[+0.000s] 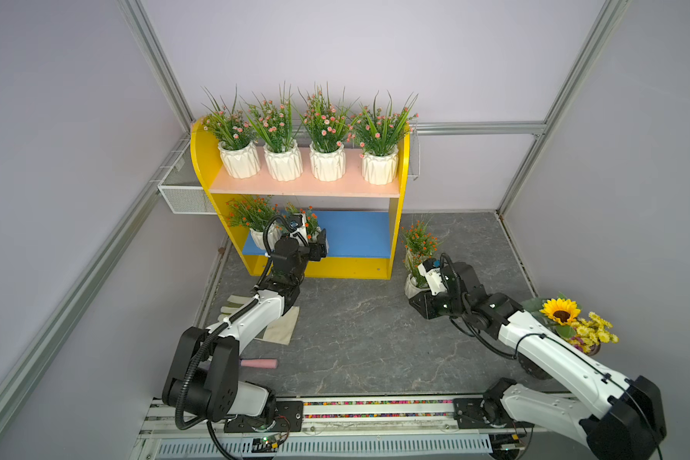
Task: Place the baby's breath potted plants on the rack by color
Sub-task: Place the baby's breath potted plant on the rack.
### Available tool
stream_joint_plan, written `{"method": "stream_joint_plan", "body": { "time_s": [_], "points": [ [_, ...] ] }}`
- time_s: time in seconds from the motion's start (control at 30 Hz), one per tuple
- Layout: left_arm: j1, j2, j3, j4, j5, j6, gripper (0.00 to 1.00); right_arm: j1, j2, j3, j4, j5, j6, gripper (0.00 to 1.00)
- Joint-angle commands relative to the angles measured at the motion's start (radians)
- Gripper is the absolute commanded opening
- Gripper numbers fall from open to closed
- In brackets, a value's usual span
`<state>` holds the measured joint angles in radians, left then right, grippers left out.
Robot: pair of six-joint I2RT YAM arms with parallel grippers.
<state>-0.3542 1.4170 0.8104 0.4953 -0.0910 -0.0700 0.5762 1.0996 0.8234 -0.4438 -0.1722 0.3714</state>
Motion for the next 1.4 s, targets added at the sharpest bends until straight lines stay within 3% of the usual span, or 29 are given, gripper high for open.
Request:
{"method": "stream_joint_plan", "body": {
  "time_s": [0.0, 0.53, 1.37],
  "points": [
    [0.001, -0.016, 0.038, 0.124, 0.016, 0.013, 0.32, -0.006, -0.012, -0.011, 0.008, -0.002, 0.018, 0.24],
    [0.026, 0.135, 0.248, 0.006, -0.057, 0.075, 0.31, -0.007, -0.035, -0.030, 0.013, 0.003, 0.024, 0.24],
    [0.055, 0.246, 0.391, -0.140, -0.167, 0.075, 0.34, -0.014, -0.040, -0.038, 0.012, 0.012, 0.026, 0.24]
  ]
}}
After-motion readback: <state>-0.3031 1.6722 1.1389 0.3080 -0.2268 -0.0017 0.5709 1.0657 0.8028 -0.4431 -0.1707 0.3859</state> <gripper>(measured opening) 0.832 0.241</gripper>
